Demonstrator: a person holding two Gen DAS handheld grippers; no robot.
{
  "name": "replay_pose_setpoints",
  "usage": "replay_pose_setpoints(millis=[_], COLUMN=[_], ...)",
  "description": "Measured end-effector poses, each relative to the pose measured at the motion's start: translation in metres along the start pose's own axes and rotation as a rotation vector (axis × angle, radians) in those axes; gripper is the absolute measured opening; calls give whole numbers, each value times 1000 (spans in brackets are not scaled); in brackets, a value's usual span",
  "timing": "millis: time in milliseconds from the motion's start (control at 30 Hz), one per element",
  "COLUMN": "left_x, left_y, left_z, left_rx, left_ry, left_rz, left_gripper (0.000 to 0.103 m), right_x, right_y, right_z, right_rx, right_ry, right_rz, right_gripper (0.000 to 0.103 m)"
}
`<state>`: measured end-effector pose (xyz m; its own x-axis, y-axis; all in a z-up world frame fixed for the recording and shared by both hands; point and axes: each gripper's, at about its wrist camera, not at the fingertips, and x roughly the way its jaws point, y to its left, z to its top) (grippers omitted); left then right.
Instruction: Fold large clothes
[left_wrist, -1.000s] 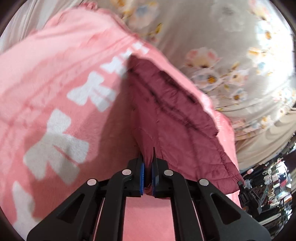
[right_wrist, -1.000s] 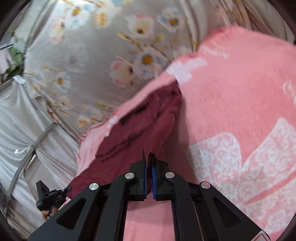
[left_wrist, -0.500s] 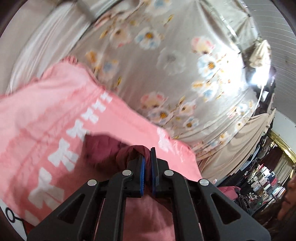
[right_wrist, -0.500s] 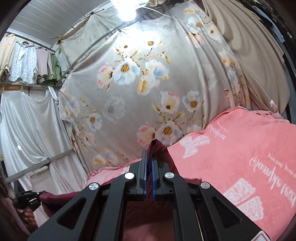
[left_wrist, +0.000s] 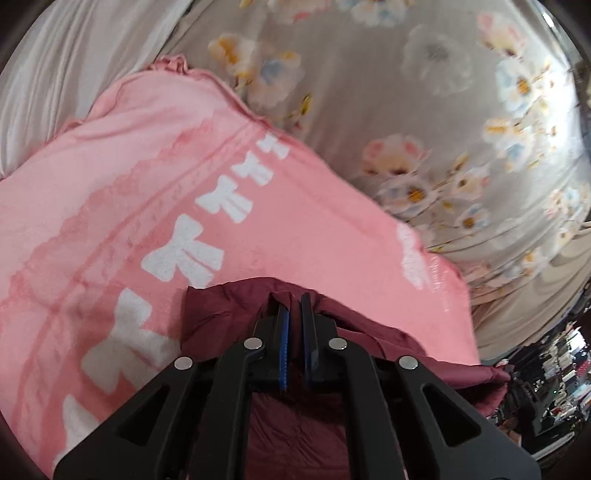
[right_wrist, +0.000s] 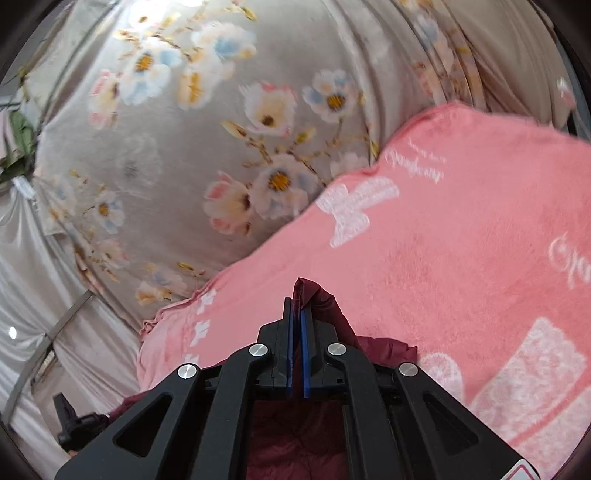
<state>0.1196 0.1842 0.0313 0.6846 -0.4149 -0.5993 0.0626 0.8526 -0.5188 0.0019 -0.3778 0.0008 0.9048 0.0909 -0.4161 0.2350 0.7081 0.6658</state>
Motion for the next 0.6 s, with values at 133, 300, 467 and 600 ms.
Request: replay_pose_setpoints(millis=[133,300,467,600], left_x=[38,64,93,116], left_y=[6,9,17,29], left_z=[1,5,9,3], left_rx=[31,45,42,29], left_ry=[28,52,94,129], left_rz=[83,118,143,162], left_gripper=[5,5,5,5], right_x=[34,65,97,115], right_y=[-7,-16,-29,-38], right_z=[-1,-2,-11,-20], right_rx=[7,25,24,19], right_ry=[24,59,113,148], right_rz=[-37,-80,-142,-186], right_gripper=[3,3,3,3])
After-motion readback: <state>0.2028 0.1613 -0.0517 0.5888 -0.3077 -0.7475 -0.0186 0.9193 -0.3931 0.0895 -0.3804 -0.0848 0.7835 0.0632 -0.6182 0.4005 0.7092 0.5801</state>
